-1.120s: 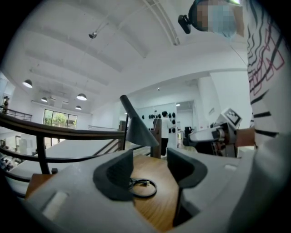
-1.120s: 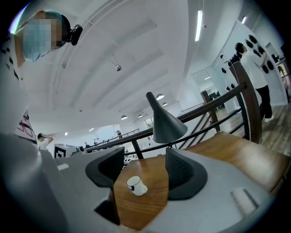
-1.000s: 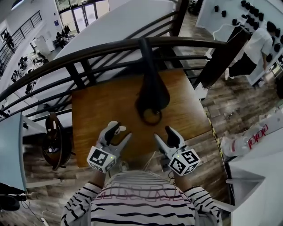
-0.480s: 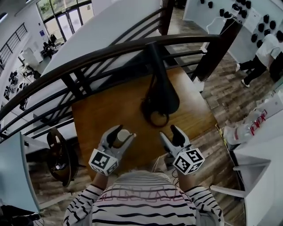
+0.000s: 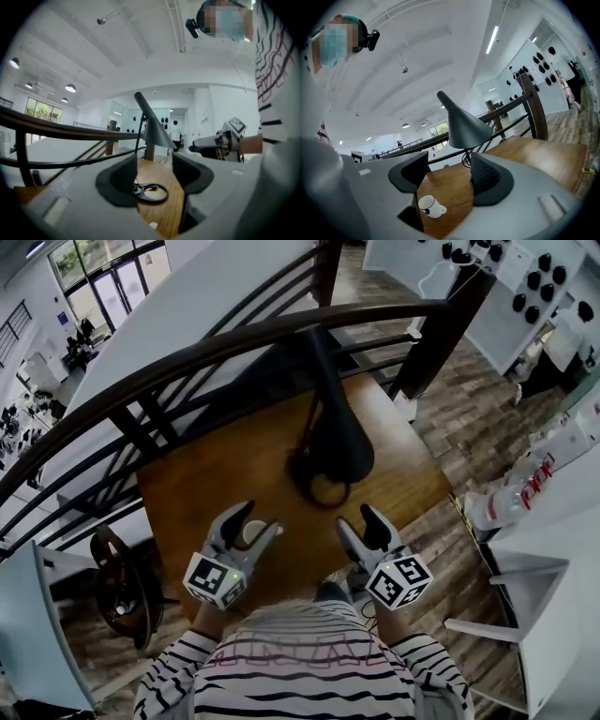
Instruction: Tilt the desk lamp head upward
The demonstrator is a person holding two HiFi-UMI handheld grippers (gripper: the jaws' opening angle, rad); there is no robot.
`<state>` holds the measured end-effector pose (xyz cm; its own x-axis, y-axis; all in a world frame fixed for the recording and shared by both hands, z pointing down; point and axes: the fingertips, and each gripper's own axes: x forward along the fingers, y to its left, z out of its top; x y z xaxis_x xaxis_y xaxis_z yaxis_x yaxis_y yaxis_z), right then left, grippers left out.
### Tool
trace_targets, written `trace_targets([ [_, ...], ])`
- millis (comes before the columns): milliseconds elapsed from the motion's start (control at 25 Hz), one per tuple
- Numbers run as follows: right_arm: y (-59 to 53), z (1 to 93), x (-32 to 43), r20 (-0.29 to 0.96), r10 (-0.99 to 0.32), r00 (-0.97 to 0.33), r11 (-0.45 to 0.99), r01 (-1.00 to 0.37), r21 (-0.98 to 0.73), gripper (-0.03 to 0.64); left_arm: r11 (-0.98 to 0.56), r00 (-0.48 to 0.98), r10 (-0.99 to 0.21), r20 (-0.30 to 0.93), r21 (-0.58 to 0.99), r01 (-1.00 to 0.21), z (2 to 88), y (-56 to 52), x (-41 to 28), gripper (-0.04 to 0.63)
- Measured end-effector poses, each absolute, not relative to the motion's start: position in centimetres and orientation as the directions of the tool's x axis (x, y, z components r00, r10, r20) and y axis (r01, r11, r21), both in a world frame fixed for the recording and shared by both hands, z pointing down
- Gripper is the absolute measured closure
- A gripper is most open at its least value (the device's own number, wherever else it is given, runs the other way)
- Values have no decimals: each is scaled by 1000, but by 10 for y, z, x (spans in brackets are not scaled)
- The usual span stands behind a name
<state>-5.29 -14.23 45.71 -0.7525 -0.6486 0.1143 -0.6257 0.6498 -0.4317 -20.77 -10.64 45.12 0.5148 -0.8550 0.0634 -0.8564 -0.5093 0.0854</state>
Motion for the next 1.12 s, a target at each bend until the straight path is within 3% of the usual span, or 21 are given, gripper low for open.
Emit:
trace_targets([
  [560, -203, 468, -32, 117, -565, -817, 696, -548, -463, 341, -463, 462, -882, 95, 23, -886, 448, -180, -181, 365],
  [1120, -231, 468, -31, 77, -448, -891, 733, -415, -539, 340, -442, 427, -895, 127, -135, -887, 423, -257, -172, 365],
])
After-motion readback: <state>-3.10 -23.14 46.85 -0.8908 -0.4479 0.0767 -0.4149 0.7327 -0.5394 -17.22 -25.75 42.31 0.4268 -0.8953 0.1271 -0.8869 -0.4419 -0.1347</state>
